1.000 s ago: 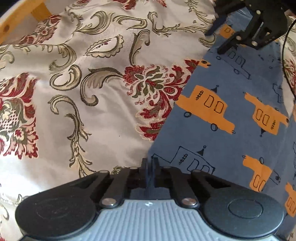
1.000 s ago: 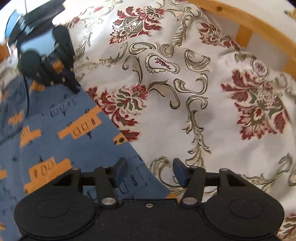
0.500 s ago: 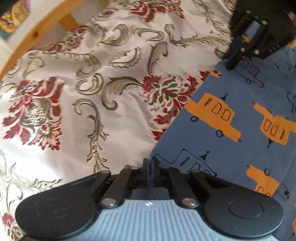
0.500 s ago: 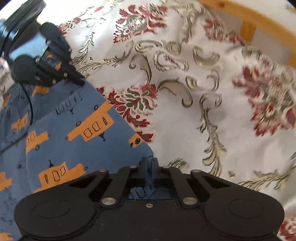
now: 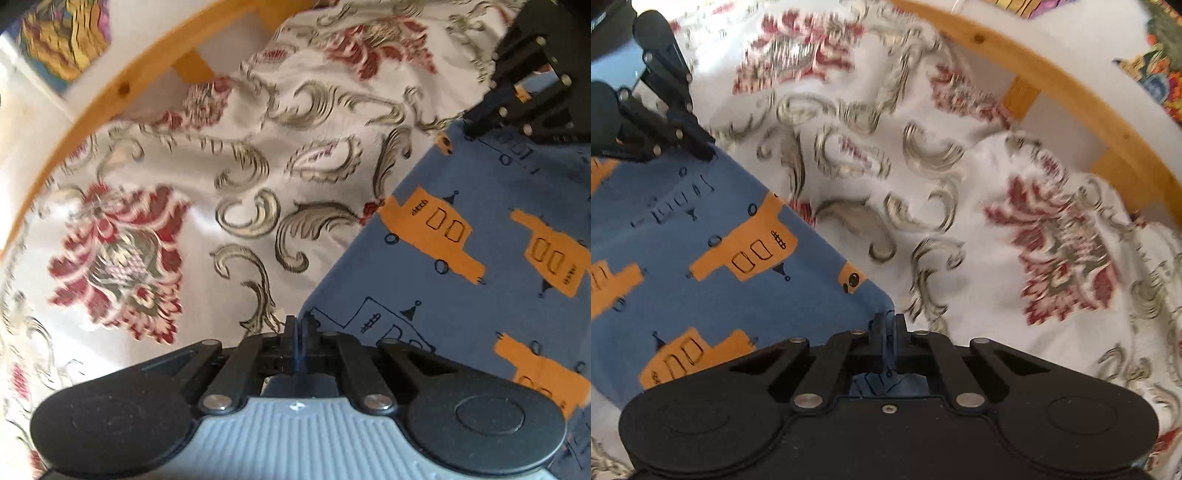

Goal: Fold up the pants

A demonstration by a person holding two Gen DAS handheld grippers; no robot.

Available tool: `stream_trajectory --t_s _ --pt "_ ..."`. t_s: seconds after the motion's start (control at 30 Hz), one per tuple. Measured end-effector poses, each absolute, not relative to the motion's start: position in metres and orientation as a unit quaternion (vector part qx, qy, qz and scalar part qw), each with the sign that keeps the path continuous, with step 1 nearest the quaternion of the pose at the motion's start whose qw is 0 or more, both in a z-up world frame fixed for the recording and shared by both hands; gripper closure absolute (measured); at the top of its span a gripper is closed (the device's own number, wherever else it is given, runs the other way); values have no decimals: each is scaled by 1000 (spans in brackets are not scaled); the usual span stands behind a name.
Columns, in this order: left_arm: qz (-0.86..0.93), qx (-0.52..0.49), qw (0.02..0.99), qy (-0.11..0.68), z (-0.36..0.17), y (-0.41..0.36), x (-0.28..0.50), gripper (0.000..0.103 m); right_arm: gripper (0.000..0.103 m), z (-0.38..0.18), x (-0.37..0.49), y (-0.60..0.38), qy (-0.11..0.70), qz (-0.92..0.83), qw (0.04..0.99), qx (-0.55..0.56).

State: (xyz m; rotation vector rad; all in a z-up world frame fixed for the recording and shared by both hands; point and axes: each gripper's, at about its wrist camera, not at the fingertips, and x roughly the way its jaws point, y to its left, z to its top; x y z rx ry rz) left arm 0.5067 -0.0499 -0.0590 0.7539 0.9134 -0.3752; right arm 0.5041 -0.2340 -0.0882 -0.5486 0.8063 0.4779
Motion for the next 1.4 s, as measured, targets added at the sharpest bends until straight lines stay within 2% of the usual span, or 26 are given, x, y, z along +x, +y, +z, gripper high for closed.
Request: stream_trajectory --t_s 0.07,0.17,0.2,0.23,0.27,0.33,0.37,0.43,0.47,0.5,0.53,0.67,0.9,0.97,1.0,1.07,1.13,1.2,1.23,1.37,1.4 --pt "-175 343 813 437 -69 -46 511 99 98 -93 504 -232 383 224 858 -257" --pt "-173 331 815 444 -76 -38 515 88 82 -86 503 -237 380 222 865 -240" --pt "-173 321 819 444 -73 -33 515 81 75 -82 503 -239 378 223 868 -234" --pt "-174 308 822 447 -69 -28 516 75 63 -76 501 -242 373 224 871 -229" --pt "-173 296 824 451 -65 -22 518 73 55 -70 497 -244 366 223 874 -228" --pt "-169 277 828 457 -55 -7 517 62 26 -57 492 -247 351 239 879 -218" --pt "-169 273 830 455 -48 0 515 59 20 -50 490 -248 344 255 879 -209" --pt "-176 270 836 443 -31 20 509 37 6 -39 488 -247 337 294 876 -181" --pt "-186 267 840 434 -21 33 505 31 5 -37 489 -245 337 319 871 -163" --pt "-193 264 843 428 -11 45 503 19 5 -35 490 -241 336 345 864 -146" --pt "-200 257 845 425 -4 54 501 14 5 -35 494 -235 339 364 857 -134" --pt "-227 223 840 440 16 89 505 14 5 -45 514 -200 371 398 826 -144" --pt "-279 224 785 506 -2 108 503 20 5 -55 526 -147 394 466 774 -170" --pt "-291 232 780 503 -6 107 497 20 7 -58 531 -132 398 474 765 -178" --pt "-296 233 778 502 -7 108 493 21 13 -59 535 -125 404 477 759 -183" --pt "-311 225 770 509 -10 107 491 25 19 -64 543 -113 418 476 747 -203" --pt "-323 222 759 519 -12 104 490 42 24 -70 552 -104 430 469 737 -227" --pt "-329 230 750 525 -16 101 489 52 29 -74 558 -99 440 463 728 -249" --pt "-330 236 748 525 -18 101 488 52 32 -76 560 -98 441 460 727 -255" --pt "-326 240 745 530 -23 106 491 61 53 -77 568 -99 447 448 732 -253" --pt "-320 239 745 534 -24 108 493 67 62 -76 570 -99 447 445 734 -252"
